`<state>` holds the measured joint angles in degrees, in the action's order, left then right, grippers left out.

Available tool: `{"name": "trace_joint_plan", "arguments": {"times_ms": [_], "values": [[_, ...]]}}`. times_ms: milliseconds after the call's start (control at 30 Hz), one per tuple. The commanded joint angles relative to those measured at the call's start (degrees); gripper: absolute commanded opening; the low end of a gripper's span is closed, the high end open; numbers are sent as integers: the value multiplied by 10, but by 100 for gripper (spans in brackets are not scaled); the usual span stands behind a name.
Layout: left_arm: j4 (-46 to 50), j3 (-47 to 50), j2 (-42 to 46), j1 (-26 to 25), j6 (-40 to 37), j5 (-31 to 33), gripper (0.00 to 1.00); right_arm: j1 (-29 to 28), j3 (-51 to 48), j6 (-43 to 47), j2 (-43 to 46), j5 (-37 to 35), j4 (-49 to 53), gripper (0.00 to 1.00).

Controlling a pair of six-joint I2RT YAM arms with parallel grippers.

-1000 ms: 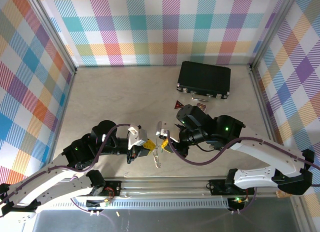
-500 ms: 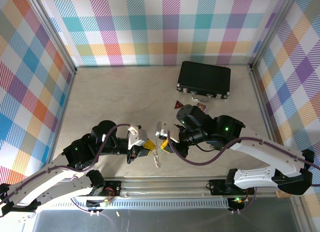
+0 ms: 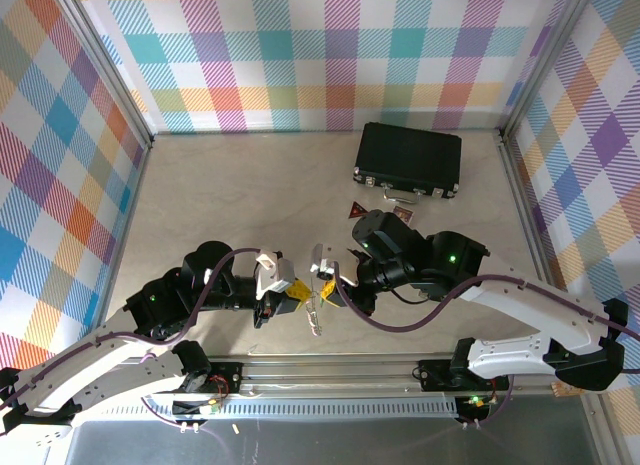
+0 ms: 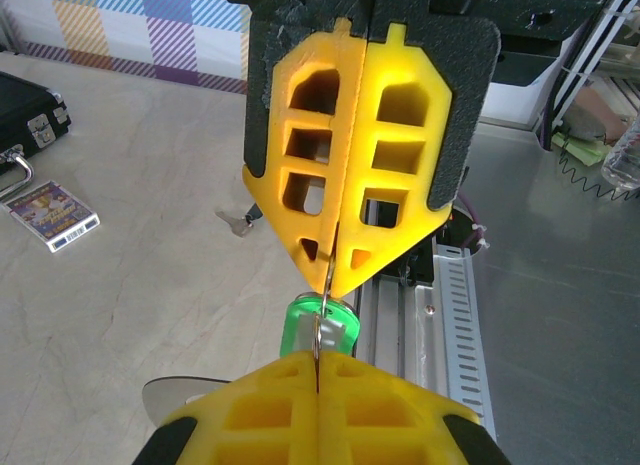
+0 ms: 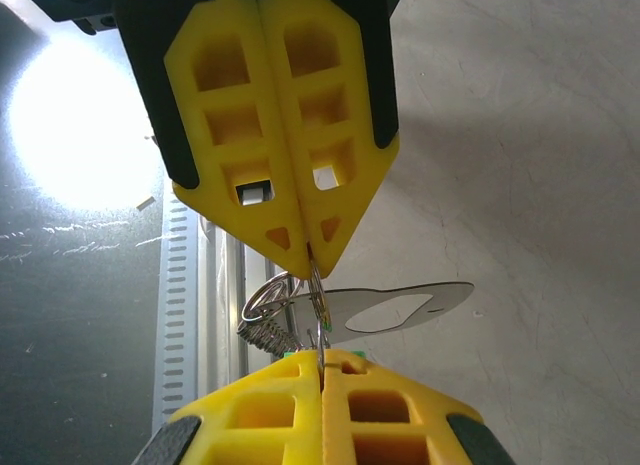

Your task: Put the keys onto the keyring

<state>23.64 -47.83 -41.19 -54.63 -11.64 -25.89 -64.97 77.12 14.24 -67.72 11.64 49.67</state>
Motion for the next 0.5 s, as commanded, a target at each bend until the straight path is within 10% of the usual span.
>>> {"name": "trace_joint_plan", "arguments": {"times_ms": [0,467], "values": [[-15,-18,5,-5,-8,-11,0,-5,-10,2,13,-10,-10,0],[-16,-18,5,-5,-7,-10,0,-8,-15,2,22,-10,-16,0]]}}
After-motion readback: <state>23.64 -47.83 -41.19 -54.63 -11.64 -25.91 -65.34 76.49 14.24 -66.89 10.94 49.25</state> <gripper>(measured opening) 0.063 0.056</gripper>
